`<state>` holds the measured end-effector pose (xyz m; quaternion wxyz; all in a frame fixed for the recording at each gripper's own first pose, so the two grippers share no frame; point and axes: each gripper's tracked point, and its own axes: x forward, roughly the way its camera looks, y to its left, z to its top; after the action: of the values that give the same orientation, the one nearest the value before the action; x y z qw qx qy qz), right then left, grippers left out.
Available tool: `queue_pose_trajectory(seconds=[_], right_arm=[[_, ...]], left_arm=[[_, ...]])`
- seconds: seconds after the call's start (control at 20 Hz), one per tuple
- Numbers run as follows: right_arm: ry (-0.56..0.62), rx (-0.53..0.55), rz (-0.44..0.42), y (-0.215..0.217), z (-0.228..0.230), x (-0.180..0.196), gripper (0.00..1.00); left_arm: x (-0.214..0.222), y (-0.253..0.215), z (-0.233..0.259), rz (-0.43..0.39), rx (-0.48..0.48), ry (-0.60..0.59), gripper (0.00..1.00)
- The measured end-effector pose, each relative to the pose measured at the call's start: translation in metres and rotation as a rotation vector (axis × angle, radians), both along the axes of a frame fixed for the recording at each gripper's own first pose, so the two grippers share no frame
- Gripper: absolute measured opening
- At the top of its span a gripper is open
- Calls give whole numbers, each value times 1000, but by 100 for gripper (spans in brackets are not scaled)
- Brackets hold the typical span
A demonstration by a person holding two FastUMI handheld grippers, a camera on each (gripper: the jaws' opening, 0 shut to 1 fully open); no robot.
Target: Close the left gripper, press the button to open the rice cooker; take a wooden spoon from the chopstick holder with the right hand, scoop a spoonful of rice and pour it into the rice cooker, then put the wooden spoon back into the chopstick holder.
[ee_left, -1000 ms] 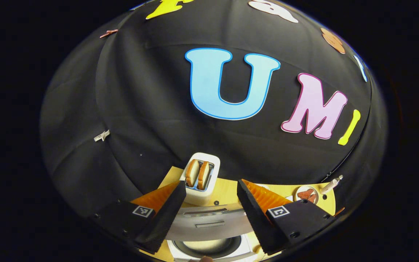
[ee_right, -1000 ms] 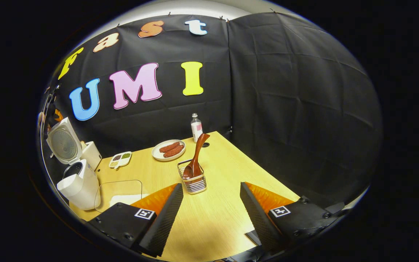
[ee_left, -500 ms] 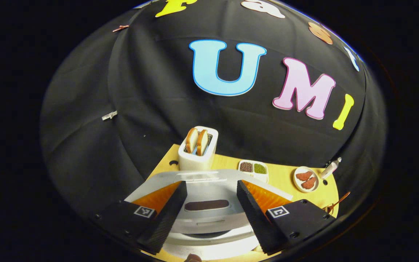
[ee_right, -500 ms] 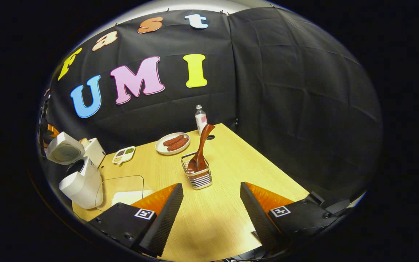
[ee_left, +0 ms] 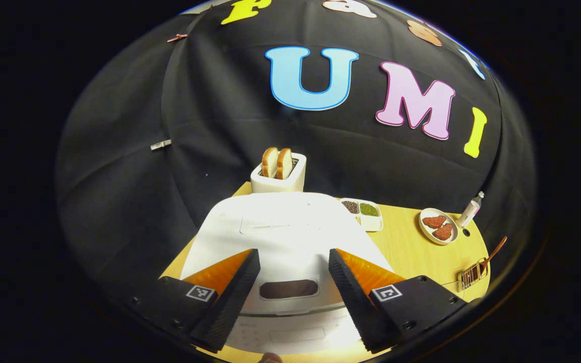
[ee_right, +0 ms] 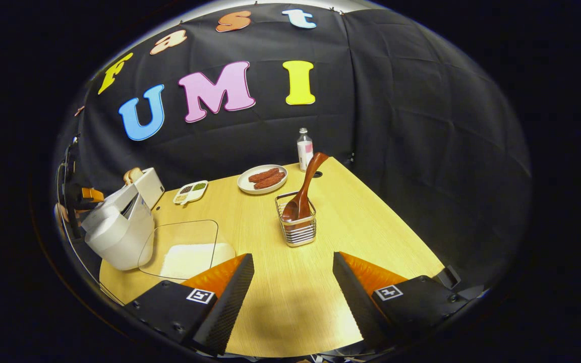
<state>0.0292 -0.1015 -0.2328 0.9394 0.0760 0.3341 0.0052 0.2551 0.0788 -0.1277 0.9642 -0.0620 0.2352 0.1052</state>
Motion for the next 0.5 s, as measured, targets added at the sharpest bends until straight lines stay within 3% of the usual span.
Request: queue_pose_trajectory(seconds=[0.25, 0.5], right_arm=[[-16, 2, 27, 6, 5, 11, 99], [-7, 2, 57, 11, 1, 7, 99]], left_arm=[[-2, -5, -20, -7, 93, 5, 98], [-2, -4, -19, 1, 79, -10, 99]])
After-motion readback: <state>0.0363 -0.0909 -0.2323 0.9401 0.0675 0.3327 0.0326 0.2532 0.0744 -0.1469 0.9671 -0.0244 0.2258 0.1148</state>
